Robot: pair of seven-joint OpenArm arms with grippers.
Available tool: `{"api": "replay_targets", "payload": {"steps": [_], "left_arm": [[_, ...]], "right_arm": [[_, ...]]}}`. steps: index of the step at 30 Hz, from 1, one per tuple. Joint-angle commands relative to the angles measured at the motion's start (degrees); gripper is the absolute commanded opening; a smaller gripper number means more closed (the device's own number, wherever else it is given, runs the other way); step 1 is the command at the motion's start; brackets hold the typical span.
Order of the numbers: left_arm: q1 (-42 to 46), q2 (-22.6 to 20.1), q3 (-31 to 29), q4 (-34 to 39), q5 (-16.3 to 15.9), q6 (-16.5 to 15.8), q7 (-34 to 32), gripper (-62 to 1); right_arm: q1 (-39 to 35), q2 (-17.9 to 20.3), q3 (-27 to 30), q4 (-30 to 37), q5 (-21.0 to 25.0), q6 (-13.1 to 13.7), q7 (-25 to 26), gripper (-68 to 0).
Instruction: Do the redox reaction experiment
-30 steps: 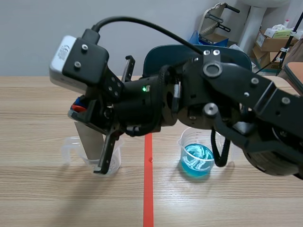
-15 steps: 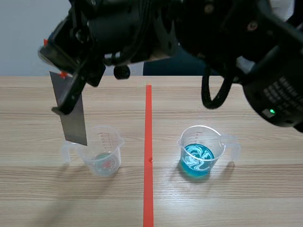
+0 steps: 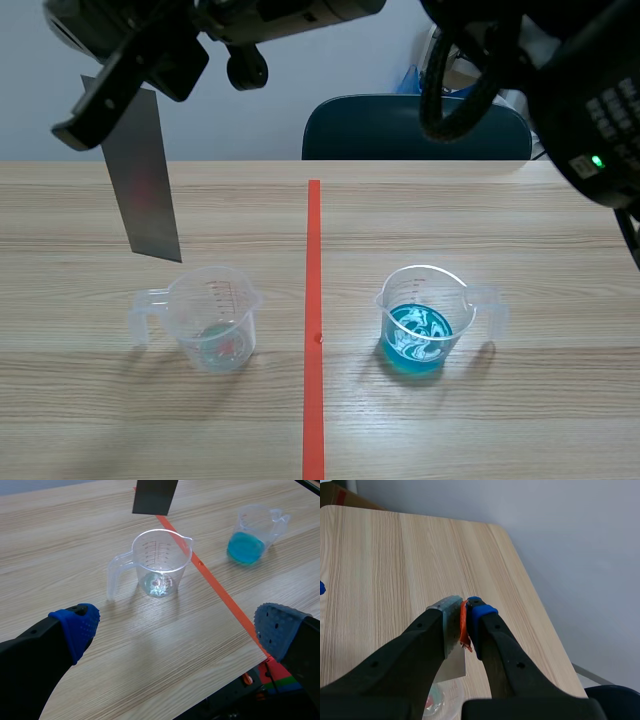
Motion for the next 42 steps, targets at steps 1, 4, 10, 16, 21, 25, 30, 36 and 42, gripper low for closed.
{"api": "replay_targets", "payload": {"steps": [1,4,10,16,21,25,30,36,42], "left_arm": [[0.1,0.1,-0.5,1.3,-0.4,0.1,-0.9,1.4],[0.1,0.1,-0.5,1.3,-0.4,0.1,-0.9,1.4],[0.1,0.1,-0.5,1.3,-0.4,0.1,-0.9,1.4],[0.1,0.1,-0.5,1.3,-0.4,0.1,-0.9,1.4],[0.1,0.1,-0.5,1.3,-0.4,0.1,-0.9,1.4],[0.1,0.1,-0.5,1.3,-0.4,0.1,-0.9,1.4],[0.1,0.1,-0.5,1.3,-0.4,0.1,-0.9,1.4],[0.1,0.1,-0.5,1.3,-0.4,0.1,-0.9,1.4],[0.1,0.1,-0.5,1.3,-0.4,0.1,-0.9,1.4]], "right_arm": [[0.7,0.0,0.2,0.0,0.3,-0.3,0.5,-66.9],[0.7,0.0,0.2,0.0,0.3,-0.3,0.1,-66.9],[0.7,0.0,0.2,0.0,0.3,-0.3,-0.4,-66.9],[0.7,0.0,0.2,0.0,0.3,-0.3,-0.4,-66.9],[0.7,0.0,0.2,0.0,0.3,-0.3,-0.3,-66.9],[0.7,0.0,0.2,0.0,0.3,-0.3,-0.3,-66.9],[0.7,0.0,0.2,0.0,0.3,-0.3,-0.3,-66.9],[0.7,0.0,0.2,0.0,0.3,-0.3,-0.3,-66.9],[0.7,0.0,0.2,0.0,0.3,-0.3,-0.3,-66.9]]}}
